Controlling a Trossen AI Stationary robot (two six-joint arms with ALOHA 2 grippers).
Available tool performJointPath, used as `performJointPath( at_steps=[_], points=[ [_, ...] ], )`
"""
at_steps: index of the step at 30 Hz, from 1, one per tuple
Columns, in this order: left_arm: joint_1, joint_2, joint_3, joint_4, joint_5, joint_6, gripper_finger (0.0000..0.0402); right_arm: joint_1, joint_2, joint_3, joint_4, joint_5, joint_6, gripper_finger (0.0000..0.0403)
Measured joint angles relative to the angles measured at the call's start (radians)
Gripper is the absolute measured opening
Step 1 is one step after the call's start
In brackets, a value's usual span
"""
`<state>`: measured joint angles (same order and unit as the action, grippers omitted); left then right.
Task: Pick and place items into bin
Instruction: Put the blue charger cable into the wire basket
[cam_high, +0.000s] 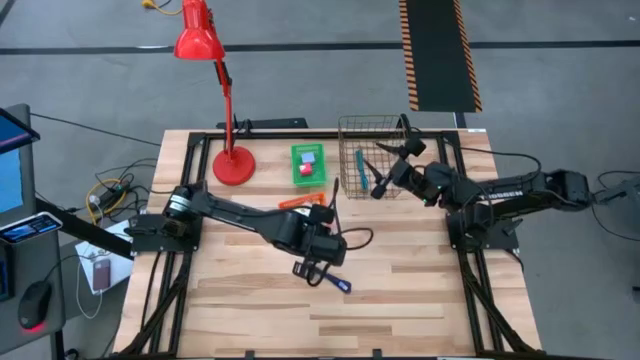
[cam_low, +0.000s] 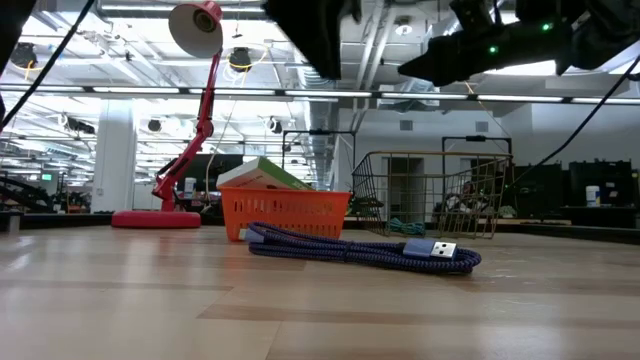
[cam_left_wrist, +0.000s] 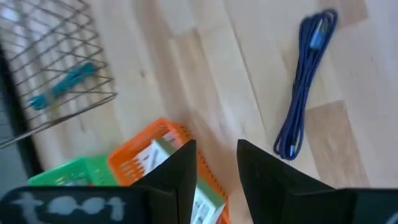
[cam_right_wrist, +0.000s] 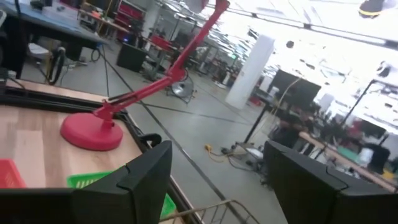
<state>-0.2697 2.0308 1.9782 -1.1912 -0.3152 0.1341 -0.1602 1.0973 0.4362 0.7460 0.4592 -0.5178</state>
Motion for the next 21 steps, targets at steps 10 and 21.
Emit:
performJointPath(
  at_steps=[10,21],
  points=[
    [0.015,0.000,-0.258,0.243,0.142,0.029,0.0105,0.118,0.000,0.000,0.002,0.157,-0.135,0.0249],
    [0.010,0.000,-0.404,0.334,0.273,-0.062,0.0105,0.209,0.000,0.000,-0.008,0.220,-0.174,0.0249]
  ],
)
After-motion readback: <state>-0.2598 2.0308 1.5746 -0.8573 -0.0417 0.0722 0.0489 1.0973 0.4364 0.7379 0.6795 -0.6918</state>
